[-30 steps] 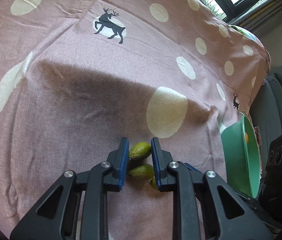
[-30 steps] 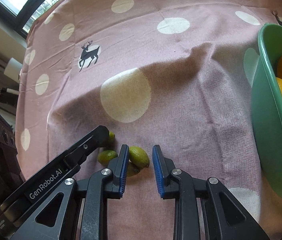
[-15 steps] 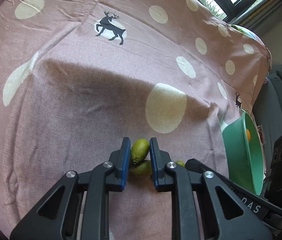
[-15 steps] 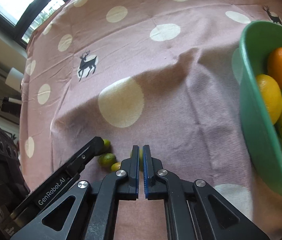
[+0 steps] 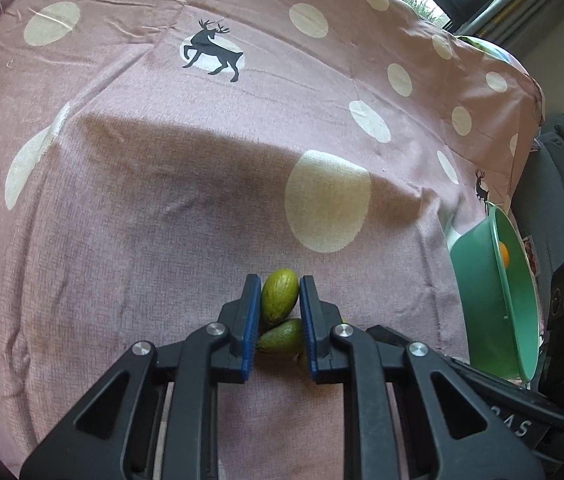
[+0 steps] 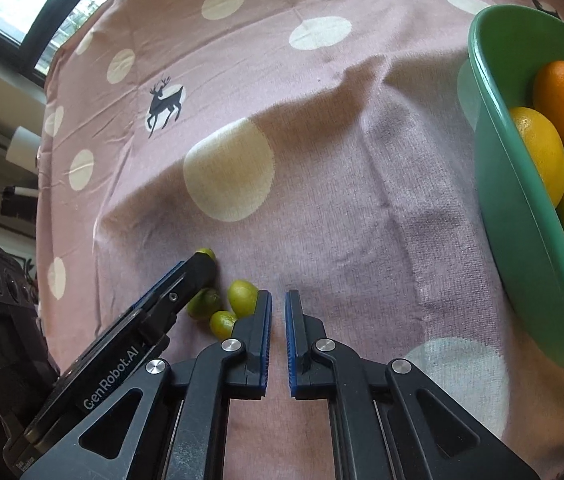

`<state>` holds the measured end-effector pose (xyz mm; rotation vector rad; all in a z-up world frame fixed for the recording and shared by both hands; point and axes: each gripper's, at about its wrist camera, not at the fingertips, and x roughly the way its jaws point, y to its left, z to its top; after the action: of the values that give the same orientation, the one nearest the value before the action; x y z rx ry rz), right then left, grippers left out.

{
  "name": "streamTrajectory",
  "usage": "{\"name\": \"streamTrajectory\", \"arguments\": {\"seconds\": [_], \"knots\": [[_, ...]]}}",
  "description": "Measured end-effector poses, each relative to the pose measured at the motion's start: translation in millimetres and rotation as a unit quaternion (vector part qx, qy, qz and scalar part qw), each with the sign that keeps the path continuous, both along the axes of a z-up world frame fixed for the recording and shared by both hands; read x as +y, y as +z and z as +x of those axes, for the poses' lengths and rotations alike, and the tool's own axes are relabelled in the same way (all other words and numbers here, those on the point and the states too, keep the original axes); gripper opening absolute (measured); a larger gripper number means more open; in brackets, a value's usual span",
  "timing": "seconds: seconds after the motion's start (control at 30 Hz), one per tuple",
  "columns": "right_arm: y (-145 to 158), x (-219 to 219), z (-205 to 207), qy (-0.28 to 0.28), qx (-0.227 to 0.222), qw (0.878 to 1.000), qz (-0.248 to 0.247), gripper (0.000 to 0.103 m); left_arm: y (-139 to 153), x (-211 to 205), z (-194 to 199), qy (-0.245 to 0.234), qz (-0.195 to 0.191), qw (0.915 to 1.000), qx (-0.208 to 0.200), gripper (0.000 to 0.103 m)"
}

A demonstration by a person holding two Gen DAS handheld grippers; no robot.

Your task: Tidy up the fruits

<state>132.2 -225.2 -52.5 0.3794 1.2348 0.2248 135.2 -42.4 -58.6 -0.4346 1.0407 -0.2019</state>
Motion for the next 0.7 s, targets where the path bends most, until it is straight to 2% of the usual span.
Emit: {"name": "streamTrajectory", "arguments": {"seconds": [0.1,0.17,0.23,0.37,0.47,0.57,0.63,0.7], "knots": [[6.3,-0.3,-1.1,0.0,-0.016,1.0,0.005,0.011,1.6,3.8,-2.1,0.009,0.001,1.0,0.001,0.019],[9.4,1.3,-2.4,0.003,-0.022,1.0,0.007,0.027,1.5,7.9,-2.8,0.017,0.0,0.9998,0.004,0.019],[10.1,4.2,-3.2,0.008,-0.026,1.0,0.005,0.033,2.6,14.4,-4.0,0.029,-0.007,0.9995,0.004,0.019],[9.3,16.5,-2.2,0.021,-0.035,0.999,-0.026,0.033,9.6,25.1,-9.0,0.044,-0.017,0.9989,0.0,0.019],[4.3,21.6,0.6,0.025,-0.025,0.999,-0.04,0.033,15.6,30.1,-12.1,0.05,-0.024,0.9984,-0.005,0.019],[1.2,24.5,0.9,0.03,-0.02,0.999,-0.034,0.033,21.8,31.8,-15.8,0.053,-0.03,0.9981,-0.013,0.019],[1.5,29.1,-0.7,0.034,-0.025,0.998,-0.048,0.033,26.5,31.4,-18.3,0.053,-0.034,0.9979,-0.018,0.019],[0.8,32.7,-0.8,0.035,-0.031,0.997,-0.063,0.029,32.4,30.2,-21.2,0.05,-0.038,0.9977,-0.024,0.019]]}}
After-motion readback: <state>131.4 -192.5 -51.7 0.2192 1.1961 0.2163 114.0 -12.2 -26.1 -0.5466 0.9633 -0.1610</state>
